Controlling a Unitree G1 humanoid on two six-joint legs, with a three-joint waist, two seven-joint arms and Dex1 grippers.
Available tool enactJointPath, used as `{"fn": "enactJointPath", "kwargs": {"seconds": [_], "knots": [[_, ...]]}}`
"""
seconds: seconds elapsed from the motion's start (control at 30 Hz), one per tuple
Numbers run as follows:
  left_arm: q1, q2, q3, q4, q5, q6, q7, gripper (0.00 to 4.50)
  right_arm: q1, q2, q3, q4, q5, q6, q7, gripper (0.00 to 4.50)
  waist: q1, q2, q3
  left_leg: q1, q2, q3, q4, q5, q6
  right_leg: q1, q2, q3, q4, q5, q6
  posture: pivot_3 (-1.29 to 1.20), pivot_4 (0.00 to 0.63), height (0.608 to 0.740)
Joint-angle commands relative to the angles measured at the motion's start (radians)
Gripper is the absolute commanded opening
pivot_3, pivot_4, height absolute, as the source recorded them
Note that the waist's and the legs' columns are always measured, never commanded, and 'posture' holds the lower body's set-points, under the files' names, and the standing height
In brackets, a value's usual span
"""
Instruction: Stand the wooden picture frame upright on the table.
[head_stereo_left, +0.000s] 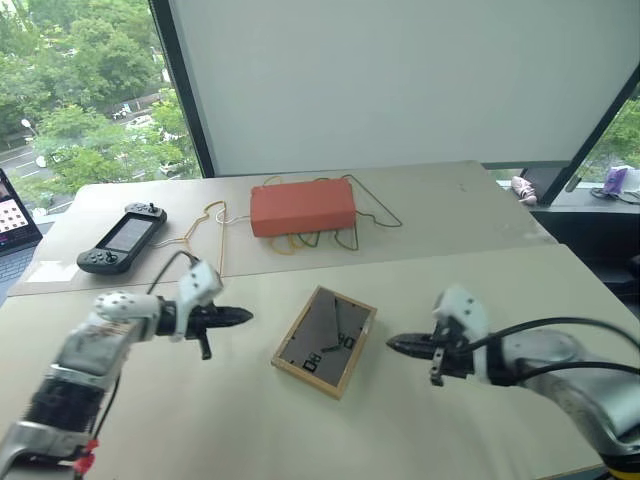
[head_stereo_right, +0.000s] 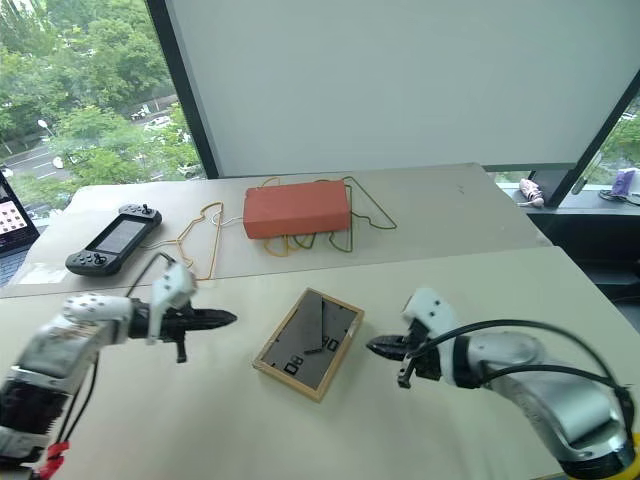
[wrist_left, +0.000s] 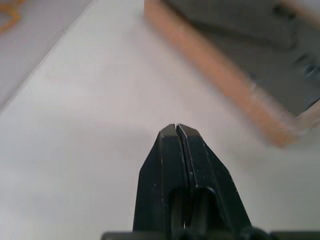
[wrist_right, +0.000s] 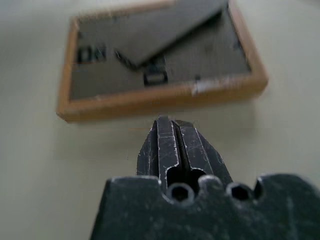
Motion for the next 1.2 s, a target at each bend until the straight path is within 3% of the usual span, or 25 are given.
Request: {"fn": "enactJointPath", "kwargs": {"seconds": [0.03,0.17,0.37,0.5,0.63,1.07,1.2], "knots": [[-0.070,-0.060,-0.055,0.095,0.108,-0.138,0.017,0.06,-0.041,0.044,0.058,-0.011,-0.049,0.072,-0.071,0.00,0.002,0.000,0.000,-0.001,0.000,0.000,0.000,0.000,0.000,-0.001,0.000,-0.001,0.000,0.000,0.000,0.00,0.150,0.740],[-0.110,-0.118,-0.088,0.176,0.177,-0.205,0.030,0.06,-0.085,0.118,0.101,0.006,-0.090,0.122,-0.142,0.00,0.005,0.000,0.000,0.000,0.000,-0.001,0.002,0.000,0.000,0.001,-0.001,-0.001,0.000,0.000,0.001,0.00,0.150,0.740],[-0.055,-0.106,-0.103,0.075,0.192,-0.215,-0.029,0.06,-0.160,0.206,0.156,0.032,-0.135,0.159,-0.185,0.00,0.000,0.000,-0.001,0.000,0.000,-0.001,0.002,0.000,0.000,0.001,0.000,-0.001,0.001,0.001,0.001,0.00,0.150,0.740],[0.067,-0.030,-0.105,-0.181,0.121,-0.114,-0.119,0.06,-0.220,0.225,0.184,0.085,-0.176,0.153,-0.176,0.00,-0.010,0.001,-0.001,0.001,0.000,0.000,0.002,0.000,0.000,0.001,0.000,0.000,0.000,0.001,0.001,0.00,0.150,0.740],[0.126,0.007,-0.086,-0.316,0.093,-0.036,-0.122,0.06,-0.248,0.229,0.197,0.125,-0.200,0.136,-0.154,0.00,-0.018,0.001,-0.001,0.000,0.000,0.000,0.000,-0.001,0.002,0.000,0.000,0.000,0.000,0.001,0.001,0.00,0.150,0.740],[0.244,0.090,0.000,-0.496,0.031,0.123,-0.094,0.06,-0.313,0.338,0.290,0.169,-0.258,0.098,-0.118,0.00,-0.032,0.001,-0.001,0.001,0.001,0.000,-0.001,0.000,0.001,-0.002,0.002,0.000,0.000,0.001,0.001,0.00,0.150,0.740],[0.262,0.104,0.005,-0.513,0.033,0.132,-0.083,0.06,-0.287,0.328,0.295,0.143,-0.260,0.107,-0.092,0.00,-0.027,0.001,-0.001,0.001,0.000,0.000,-0.001,0.000,0.001,-0.001,0.001,0.001,0.000,0.001,0.001,0.00,0.150,0.740]]}}
